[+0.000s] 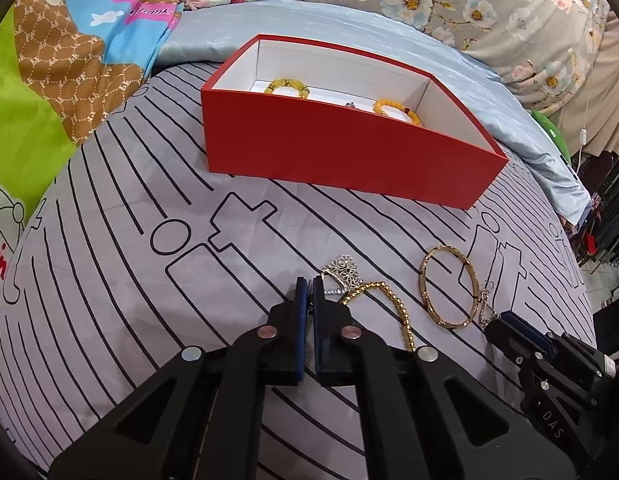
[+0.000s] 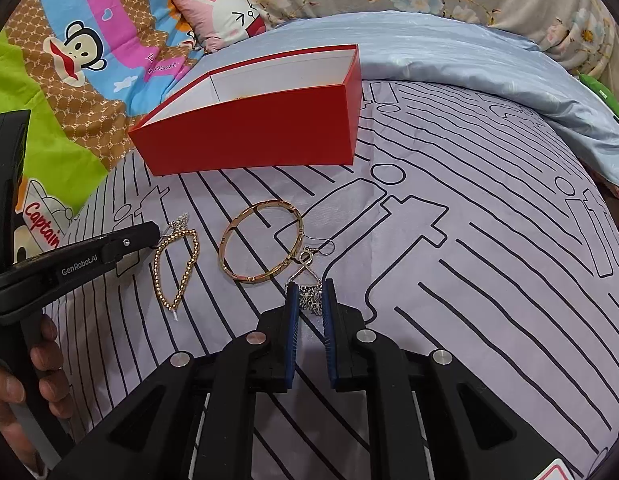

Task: Organize jewelry
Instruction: 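Grasp the gold beaded necklace with the left gripper while the right gripper grasps the silver flower-pendant necklace, then lift both held necklaces and carry them over the red box, then open both grippers to release the necklaces into the red box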

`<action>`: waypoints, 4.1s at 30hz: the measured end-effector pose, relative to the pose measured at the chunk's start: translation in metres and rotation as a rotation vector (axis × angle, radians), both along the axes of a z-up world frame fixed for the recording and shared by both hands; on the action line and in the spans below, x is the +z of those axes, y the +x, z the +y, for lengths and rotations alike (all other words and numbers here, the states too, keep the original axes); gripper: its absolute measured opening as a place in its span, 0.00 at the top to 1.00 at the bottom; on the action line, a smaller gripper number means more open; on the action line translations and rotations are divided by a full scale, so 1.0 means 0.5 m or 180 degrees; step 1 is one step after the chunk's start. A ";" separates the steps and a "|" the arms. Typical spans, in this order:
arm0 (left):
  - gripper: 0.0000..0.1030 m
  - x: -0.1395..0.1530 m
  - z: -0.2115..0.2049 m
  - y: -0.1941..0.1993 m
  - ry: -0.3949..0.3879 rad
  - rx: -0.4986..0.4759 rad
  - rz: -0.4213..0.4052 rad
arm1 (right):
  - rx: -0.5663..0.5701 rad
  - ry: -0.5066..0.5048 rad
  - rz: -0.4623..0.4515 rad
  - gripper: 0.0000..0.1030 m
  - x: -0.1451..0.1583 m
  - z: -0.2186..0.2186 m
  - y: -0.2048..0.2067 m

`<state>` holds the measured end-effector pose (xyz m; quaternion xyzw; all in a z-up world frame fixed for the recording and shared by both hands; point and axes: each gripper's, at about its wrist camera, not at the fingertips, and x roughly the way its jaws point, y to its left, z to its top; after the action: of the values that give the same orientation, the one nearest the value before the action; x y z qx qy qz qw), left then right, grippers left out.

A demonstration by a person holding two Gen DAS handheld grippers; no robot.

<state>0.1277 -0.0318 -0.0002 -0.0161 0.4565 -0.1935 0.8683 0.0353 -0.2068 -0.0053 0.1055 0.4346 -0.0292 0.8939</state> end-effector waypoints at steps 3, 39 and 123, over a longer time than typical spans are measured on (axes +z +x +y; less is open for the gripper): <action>0.99 0.006 0.000 -0.005 -0.0011 -0.0019 -0.0025 | 0.0011 0.0030 -0.0006 0.89 0.000 0.002 -0.002; 0.99 0.218 0.029 -0.019 -0.0196 -0.0035 -0.0653 | 0.0171 0.0037 -0.0697 0.90 0.204 0.010 0.005; 0.59 0.151 -0.102 0.268 0.0266 0.0142 -0.0612 | 0.0214 -0.0152 -0.0485 0.62 0.139 -0.016 0.340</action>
<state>0.2618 -0.0828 0.0753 0.0286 0.3784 -0.1556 0.9120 0.2052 -0.2149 0.0640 0.0714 0.3679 -0.0014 0.9271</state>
